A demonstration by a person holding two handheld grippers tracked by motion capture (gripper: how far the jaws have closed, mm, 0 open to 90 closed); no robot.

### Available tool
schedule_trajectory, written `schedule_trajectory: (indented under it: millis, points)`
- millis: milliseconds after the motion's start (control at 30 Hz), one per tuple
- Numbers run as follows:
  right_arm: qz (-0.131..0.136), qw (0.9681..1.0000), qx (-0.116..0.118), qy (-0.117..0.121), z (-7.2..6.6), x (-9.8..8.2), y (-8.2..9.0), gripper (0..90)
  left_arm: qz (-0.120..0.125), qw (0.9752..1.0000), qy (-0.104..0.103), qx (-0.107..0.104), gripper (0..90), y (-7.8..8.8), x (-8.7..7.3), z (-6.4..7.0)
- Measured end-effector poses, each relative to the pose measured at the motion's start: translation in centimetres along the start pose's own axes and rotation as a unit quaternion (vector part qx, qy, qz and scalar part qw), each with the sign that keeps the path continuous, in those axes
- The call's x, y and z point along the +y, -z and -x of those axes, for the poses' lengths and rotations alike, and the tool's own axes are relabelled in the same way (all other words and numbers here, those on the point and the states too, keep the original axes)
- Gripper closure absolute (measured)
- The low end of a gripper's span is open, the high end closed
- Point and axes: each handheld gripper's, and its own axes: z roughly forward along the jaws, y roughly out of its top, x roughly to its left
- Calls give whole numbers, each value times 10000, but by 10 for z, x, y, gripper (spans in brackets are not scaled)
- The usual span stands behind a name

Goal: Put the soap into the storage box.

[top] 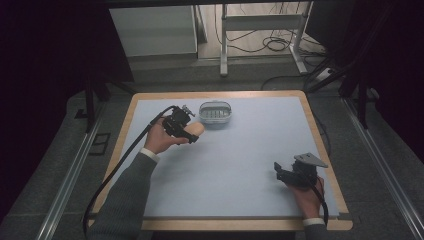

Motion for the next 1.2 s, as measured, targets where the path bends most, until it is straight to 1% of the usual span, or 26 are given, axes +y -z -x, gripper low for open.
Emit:
schedule_trajectory:
  millis: [167,200,300,367,433,500,633,900,1033,1133,1167,1200]
  points:
    - [-4,10000,4,1,0,0,0,145,-38,10000,-8,-1,329,-4,3,0]
    - [-4,10000,0,6,0,0,0,145,-72,10000,-51,-6,329,-4,4,-1]
    - [-9,10000,-12,17,-1,0,0,145,-90,9999,-75,24,329,-5,10,-1]
    - [-4,10000,-16,19,-1,0,0,145,-46,10000,-47,15,329,-6,11,0]
    - [1,10000,-11,17,-1,0,0,145,-89,9999,-104,-3,329,-7,14,-2]
    - [0,10000,-10,16,-1,0,0,145,-76,9999,-79,13,329,-8,15,-1]
    - [-1,10000,-1,20,0,0,0,145,-86,9999,-70,-20,329,-12,19,-1]
    - [0,10000,0,22,0,0,0,145,-119,9999,-88,-56,329,-15,29,-4]
    - [2,10000,-15,29,-1,0,0,145,-98,9999,-41,-75,329,-19,32,-6]
    - [2,10000,-10,24,-1,0,0,145,-186,9998,-112,-43,329,-21,35,-10]
    - [2,10000,-10,24,-1,0,0,145,-186,9998,-112,-43,329,-21,35,-10]
    - [0,10000,-4,22,-1,0,0,145,-107,9999,-14,-70,329,-22,36,-9]
